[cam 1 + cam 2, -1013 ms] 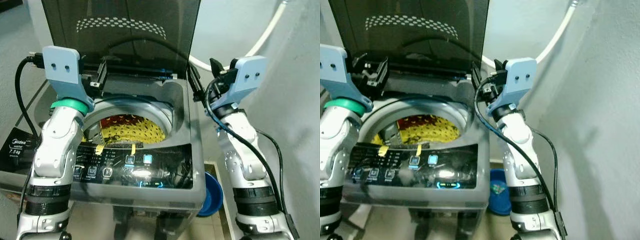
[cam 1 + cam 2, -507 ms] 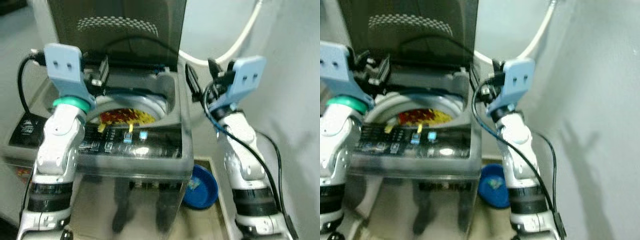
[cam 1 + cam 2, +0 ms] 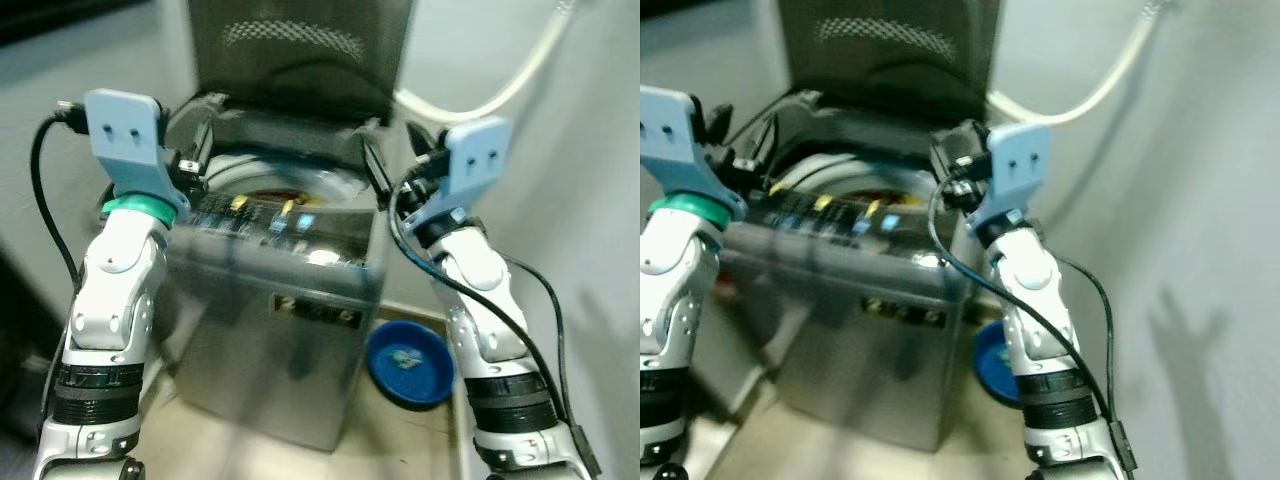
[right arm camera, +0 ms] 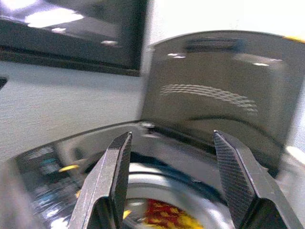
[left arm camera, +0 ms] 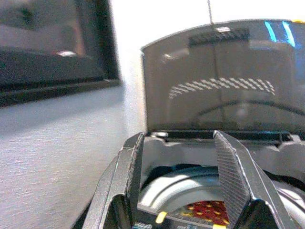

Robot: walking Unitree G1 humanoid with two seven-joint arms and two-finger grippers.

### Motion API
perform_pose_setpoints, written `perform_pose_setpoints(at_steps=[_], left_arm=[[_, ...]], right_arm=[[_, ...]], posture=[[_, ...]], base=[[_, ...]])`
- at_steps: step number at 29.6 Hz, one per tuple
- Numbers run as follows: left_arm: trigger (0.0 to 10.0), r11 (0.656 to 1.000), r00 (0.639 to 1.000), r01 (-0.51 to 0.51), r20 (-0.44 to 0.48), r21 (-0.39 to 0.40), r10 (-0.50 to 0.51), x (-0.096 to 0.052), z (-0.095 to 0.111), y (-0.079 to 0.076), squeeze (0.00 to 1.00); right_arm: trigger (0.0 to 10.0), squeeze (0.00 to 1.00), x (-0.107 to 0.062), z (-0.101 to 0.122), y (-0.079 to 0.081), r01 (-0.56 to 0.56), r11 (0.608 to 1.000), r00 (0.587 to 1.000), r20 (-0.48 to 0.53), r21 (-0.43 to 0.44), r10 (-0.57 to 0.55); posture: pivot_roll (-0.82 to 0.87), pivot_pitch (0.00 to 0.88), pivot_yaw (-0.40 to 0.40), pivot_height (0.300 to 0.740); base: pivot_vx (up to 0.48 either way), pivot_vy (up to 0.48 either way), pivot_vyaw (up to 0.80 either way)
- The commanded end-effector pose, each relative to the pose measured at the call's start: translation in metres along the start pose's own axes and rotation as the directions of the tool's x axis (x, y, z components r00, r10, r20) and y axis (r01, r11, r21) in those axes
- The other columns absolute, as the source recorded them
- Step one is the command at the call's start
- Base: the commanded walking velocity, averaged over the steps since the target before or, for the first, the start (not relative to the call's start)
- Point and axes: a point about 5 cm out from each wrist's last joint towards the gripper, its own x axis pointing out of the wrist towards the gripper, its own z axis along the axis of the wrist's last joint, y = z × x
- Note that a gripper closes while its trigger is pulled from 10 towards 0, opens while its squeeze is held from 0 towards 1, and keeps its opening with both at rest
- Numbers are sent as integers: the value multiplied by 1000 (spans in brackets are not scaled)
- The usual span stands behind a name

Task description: Clothes washing

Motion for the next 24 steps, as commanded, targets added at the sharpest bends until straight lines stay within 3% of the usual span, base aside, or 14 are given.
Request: perform_pose_setpoints(at_steps=[1, 5, 8, 9, 11, 15, 24], left_arm=[[10000, 1000, 1000, 13, -12, 2, -13, 0, -3, -4, 0], [10000, 1000, 1000, 18, -20, 4, -18, 0, -4, -5, 0], [10000, 1000, 1000, 18, -25, 10, -18, 0, -5, -6, 0], [10000, 1000, 1000, 18, -25, 10, -18, 0, -5, -6, 0], [10000, 1000, 999, 20, -29, 15, -19, 0, -6, -7, 0], [10000, 999, 999, 22, -30, 24, -21, 0, -6, -7, 0], [10000, 999, 999, 20, -33, 29, -19, 1, -6, -6, 0]], right_arm=[[10000, 0, -1, 2, 2, -26, 1000, 1000, 15, -4, 26], [10000, 0, -5, 2, 12, -133, 991, 991, 20, 31, 132], [10000, 0, -11, 5, 24, -272, 957, 962, 48, 103, 268], [10000, 0, -11, 5, 24, -272, 957, 962, 48, 103, 268], [10000, 0, -18, 11, 34, -382, 911, 924, 80, 157, 374], [10000, 0, -22, 12, 37, -420, 892, 907, 89, 168, 411], [10000, 0, -21, 11, 36, -402, 899, 916, 86, 174, 393]], posture=[[58, 0, 8, 740], [58, 1, 8, 740], [58, 0, 9, 740], [58, 0, 9, 740], [60, 0, 10, 740], [59, 0, 10, 740], [57, 2, 14, 740]], base=[[0, 0, 794], [0, 0, 794], [0, 0, 794], [0, 0, 794], [0, 0, 788], [0, 0, 788], [0, 0, 788]])
